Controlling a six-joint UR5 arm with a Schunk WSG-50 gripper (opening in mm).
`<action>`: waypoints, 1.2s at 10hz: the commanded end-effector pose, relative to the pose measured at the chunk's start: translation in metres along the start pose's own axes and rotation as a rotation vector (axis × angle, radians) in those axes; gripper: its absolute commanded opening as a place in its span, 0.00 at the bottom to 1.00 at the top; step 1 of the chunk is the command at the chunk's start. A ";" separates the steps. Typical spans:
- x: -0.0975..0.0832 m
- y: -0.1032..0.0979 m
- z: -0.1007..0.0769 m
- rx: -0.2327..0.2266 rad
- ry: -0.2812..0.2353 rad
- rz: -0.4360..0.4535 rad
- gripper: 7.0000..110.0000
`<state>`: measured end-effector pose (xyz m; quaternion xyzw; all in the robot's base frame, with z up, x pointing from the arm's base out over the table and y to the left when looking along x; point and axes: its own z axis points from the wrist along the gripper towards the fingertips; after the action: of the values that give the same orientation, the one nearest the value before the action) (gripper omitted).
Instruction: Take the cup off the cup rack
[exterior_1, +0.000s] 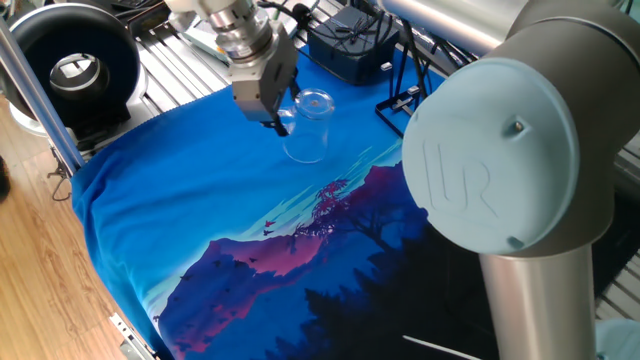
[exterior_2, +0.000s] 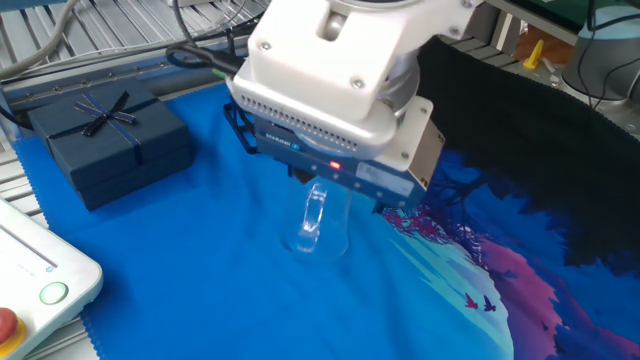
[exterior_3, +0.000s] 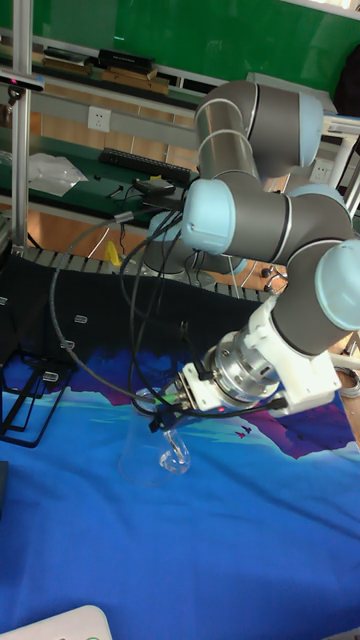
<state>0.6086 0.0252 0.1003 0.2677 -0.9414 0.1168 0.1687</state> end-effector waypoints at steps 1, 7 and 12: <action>0.034 -0.003 0.003 -0.035 0.073 -0.001 0.79; 0.072 -0.008 0.005 -0.082 0.117 0.006 0.57; 0.069 -0.006 0.012 -0.073 0.110 0.024 0.57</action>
<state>0.5556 -0.0167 0.1184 0.2471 -0.9357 0.1034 0.2297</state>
